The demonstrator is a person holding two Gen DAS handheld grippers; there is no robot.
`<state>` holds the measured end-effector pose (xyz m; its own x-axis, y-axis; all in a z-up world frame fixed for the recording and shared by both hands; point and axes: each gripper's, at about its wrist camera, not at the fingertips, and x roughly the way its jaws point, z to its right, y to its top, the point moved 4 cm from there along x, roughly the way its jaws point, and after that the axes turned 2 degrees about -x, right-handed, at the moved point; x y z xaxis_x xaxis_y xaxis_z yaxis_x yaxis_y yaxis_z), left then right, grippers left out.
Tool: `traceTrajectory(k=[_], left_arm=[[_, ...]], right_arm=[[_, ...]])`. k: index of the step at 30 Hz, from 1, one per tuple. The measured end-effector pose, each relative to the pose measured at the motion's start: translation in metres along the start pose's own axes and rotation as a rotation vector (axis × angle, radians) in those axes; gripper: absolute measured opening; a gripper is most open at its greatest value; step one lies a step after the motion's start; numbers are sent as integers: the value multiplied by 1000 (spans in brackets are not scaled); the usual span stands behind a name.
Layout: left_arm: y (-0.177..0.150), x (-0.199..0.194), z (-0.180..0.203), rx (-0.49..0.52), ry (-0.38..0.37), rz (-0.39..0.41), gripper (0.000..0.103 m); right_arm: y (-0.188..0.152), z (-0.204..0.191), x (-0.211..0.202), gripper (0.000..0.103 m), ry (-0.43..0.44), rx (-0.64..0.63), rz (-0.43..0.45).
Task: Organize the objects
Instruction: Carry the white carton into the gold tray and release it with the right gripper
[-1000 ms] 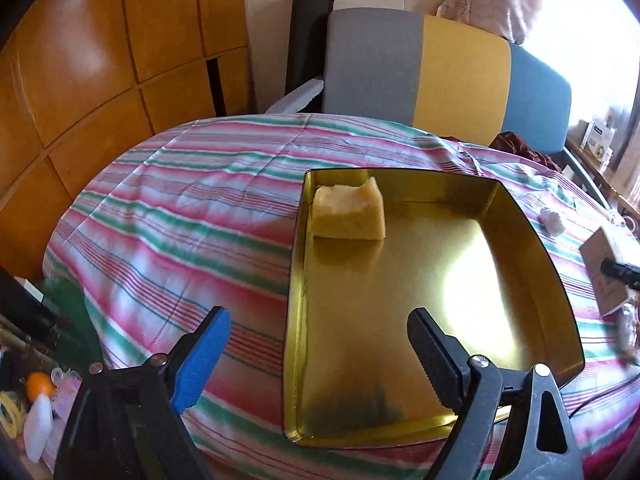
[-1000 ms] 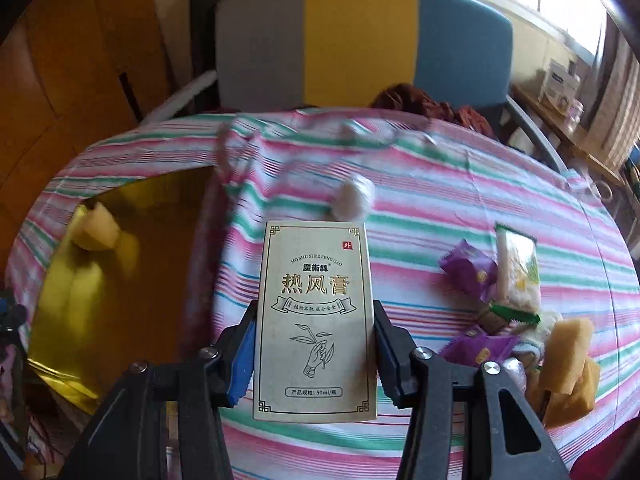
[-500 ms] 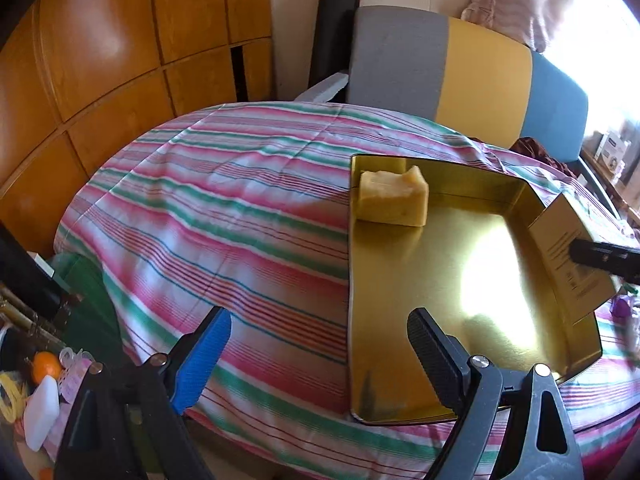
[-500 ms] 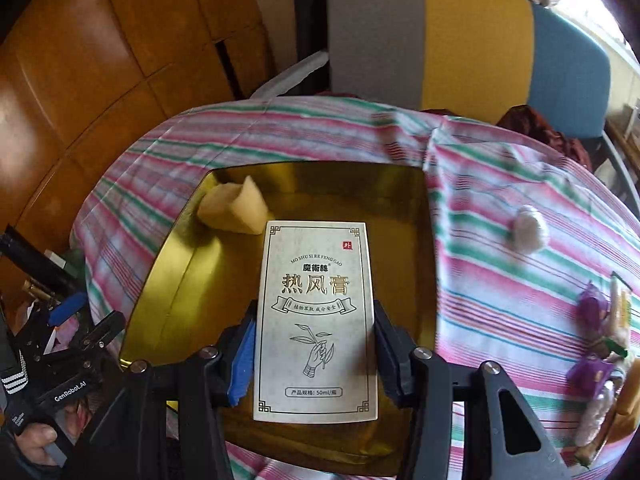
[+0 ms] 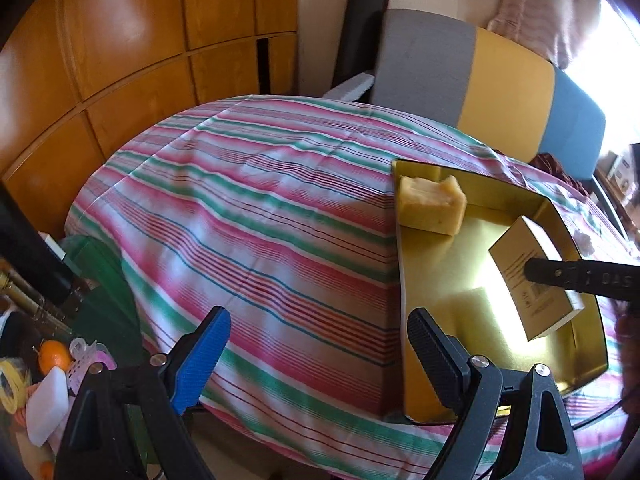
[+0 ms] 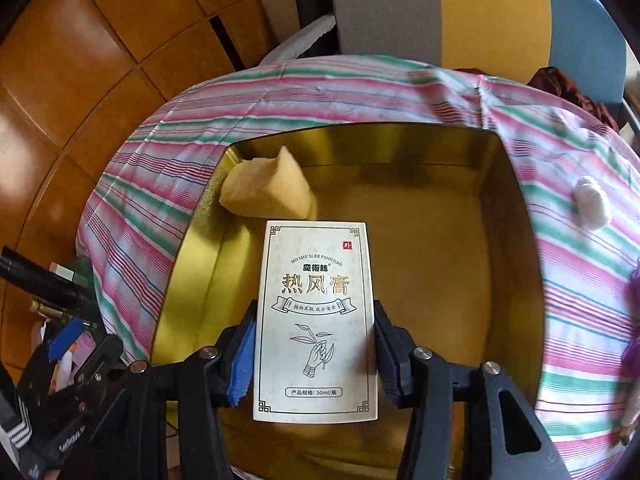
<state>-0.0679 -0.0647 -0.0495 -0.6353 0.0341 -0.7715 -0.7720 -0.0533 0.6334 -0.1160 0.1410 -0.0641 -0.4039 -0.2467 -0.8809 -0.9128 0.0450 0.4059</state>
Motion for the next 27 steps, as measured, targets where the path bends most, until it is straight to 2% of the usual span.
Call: traceTrajectory(k=[11, 15, 17, 22, 27], left_arm=[[3, 9, -19, -72, -7, -20, 91], [3, 11, -24, -93, -14, -31, 91], [3, 11, -26, -101, -18, -34, 91], [3, 12, -28, -111, -24, -38, 91], [3, 10, -25, -102, -24, -30, 91]], right_arm=[[27, -40, 55, 51, 7, 90, -68], [36, -47, 68, 53, 8, 141, -63], [37, -48, 72, 54, 51, 173, -63], [31, -46, 69, 67, 161, 209, -57], [23, -37, 48, 68, 175, 191, -20]])
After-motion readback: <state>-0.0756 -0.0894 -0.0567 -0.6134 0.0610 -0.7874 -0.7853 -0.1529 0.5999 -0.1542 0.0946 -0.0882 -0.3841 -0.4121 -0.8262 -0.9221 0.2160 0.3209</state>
